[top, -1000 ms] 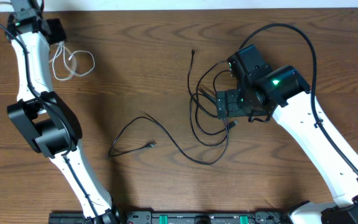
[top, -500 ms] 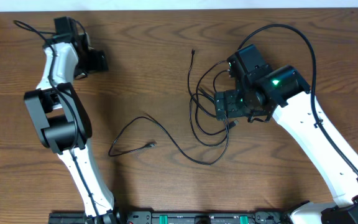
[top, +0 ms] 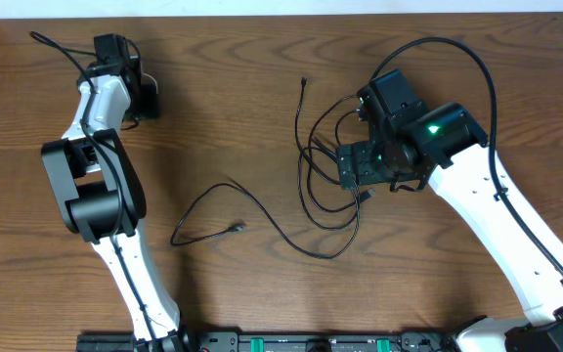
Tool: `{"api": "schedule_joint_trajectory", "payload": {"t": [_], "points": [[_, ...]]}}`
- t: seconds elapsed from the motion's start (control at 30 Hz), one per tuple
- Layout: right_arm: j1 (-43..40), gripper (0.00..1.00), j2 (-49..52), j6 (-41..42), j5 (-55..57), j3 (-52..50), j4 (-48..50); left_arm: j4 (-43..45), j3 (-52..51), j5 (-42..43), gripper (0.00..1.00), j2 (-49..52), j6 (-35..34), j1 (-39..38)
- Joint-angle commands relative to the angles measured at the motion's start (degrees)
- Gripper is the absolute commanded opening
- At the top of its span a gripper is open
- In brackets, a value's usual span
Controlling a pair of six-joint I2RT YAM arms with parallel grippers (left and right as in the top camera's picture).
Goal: Untangle cables
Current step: 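Lower the white cable and open the left gripper to release it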
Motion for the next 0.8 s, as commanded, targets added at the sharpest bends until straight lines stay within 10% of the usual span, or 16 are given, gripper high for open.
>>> {"api": "schedule_joint_trajectory", "payload": {"t": [0.0,0.2,0.4,0.57,0.67,0.77], "points": [[0.2,0.99,0.2,-0.9,-0.1,-0.3,0.1,3.2,-1.1,-8.2,0.22,1.3,0.7,1.2],[0.2,0.99,0.2,-0.8,-0.2,-0.3,-0.2,11.8,3.6,-26.6,0.08,1.3,9.0,2.0],[0.2,0.99,0.2,-0.7,-0.6,-0.3,-1.0,6.8,19.4,-25.4,0.08,1.1,4.0,3.9],[0.2,0.99,0.2,-0.7,-0.5,-0.3,-1.8,-0.5,26.4,-0.7,0.28,-1.6,-5.7,6.6],[0.2,0.99,0.2,-0.7,-0.6,-0.3,-1.3,-4.0,26.4,5.9,0.76,-2.5,-9.0,7.5],[0.2,0.99,0.2,-0.7,-0.6,-0.3,-1.2,-9.3,25.9,5.9,0.92,-2.3,-11.6,8.0]]}}
